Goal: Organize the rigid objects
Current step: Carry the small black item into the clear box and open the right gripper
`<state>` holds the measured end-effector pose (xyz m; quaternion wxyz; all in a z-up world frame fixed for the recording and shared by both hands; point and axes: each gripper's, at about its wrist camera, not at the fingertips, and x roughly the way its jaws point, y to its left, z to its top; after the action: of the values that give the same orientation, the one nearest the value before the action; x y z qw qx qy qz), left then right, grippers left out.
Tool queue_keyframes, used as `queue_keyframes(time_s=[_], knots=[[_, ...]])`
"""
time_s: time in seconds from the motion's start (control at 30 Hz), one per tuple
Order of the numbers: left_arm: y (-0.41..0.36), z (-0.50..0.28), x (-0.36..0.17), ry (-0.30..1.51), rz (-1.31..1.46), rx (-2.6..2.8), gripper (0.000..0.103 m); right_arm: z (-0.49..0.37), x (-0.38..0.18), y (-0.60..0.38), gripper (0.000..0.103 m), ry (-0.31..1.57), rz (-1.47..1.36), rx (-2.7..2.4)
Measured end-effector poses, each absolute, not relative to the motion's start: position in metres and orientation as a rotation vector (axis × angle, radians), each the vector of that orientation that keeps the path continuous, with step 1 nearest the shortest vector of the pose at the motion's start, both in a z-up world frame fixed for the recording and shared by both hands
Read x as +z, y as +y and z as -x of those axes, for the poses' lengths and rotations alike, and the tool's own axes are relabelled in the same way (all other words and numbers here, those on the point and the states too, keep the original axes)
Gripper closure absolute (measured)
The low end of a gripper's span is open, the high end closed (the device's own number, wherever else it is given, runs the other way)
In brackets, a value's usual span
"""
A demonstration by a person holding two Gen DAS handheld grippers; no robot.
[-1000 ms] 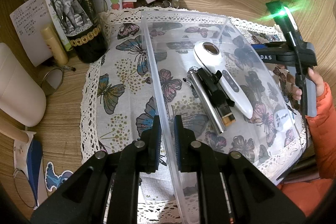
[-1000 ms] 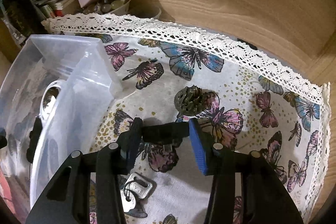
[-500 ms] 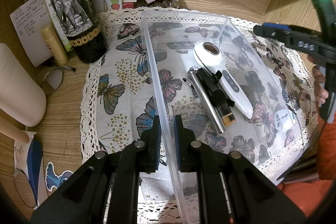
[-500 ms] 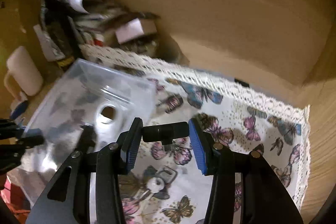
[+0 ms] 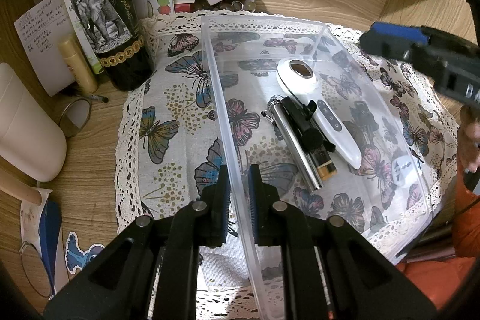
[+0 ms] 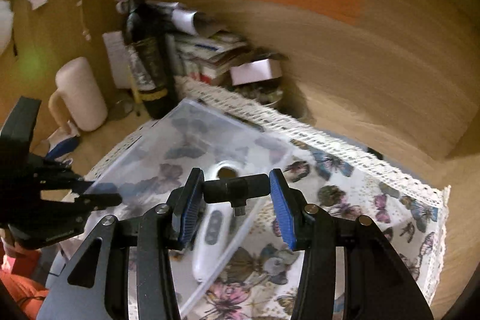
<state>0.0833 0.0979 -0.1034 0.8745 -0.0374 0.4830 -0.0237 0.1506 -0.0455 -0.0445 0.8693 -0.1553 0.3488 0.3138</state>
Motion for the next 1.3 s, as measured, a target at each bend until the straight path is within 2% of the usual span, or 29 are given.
queue_keyframes(time_s=[0.47,1.03,1.3], knots=[[0.098,-0.083,-0.103,1.009,0.079,-0.049,0.092,-0.147,-0.085,-0.022,0.061,0.853,0.381,0.717],[0.097,-0.084,-0.103,1.008,0.079,-0.048,0.092,-0.147,-0.048,-0.076,0.057,0.757,0.294,0.574],[0.097,-0.084,-0.103,1.008,0.078,-0.048,0.092,-0.160,-0.084,-0.102,0.057,0.876,0.293,0.484]])
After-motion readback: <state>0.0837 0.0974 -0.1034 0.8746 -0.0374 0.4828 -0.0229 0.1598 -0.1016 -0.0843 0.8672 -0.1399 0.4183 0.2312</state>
